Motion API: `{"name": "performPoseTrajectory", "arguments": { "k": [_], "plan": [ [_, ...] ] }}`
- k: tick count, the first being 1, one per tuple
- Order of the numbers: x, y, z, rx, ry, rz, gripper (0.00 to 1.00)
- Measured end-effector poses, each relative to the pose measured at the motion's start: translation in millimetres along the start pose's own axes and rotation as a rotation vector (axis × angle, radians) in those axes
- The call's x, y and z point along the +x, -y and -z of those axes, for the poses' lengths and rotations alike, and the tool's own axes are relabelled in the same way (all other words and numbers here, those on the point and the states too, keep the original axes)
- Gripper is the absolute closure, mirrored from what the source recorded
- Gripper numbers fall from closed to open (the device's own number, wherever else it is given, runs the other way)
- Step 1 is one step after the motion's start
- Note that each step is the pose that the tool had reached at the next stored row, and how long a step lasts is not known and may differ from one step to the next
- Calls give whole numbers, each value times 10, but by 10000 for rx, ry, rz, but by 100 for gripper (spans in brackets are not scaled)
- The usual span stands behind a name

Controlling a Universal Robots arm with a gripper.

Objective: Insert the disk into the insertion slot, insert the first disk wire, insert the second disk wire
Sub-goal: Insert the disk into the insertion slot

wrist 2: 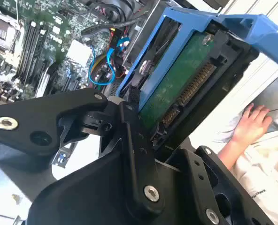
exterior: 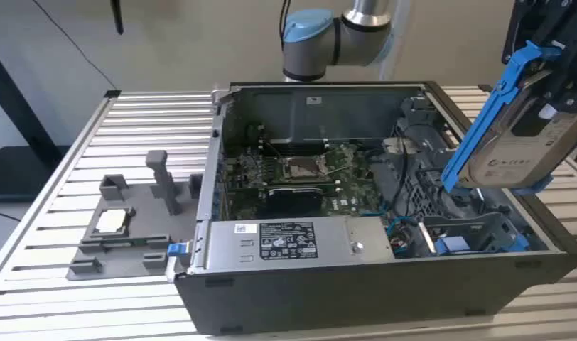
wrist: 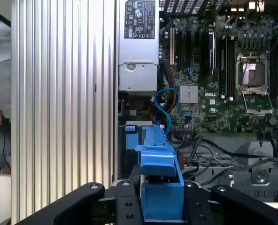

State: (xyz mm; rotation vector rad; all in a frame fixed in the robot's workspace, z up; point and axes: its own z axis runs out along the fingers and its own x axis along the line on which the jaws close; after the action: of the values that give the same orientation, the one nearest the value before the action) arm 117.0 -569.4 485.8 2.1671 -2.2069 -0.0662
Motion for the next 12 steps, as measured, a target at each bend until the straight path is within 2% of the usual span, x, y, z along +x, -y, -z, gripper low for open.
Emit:
{"name": "performPoseTrajectory", "arguments": {
  "k": [3,12],
  "plan": [
    [0,0,1,-29,-1,0,67],
    [0,0,-2,-52,-3,0,67]
  ]
}}
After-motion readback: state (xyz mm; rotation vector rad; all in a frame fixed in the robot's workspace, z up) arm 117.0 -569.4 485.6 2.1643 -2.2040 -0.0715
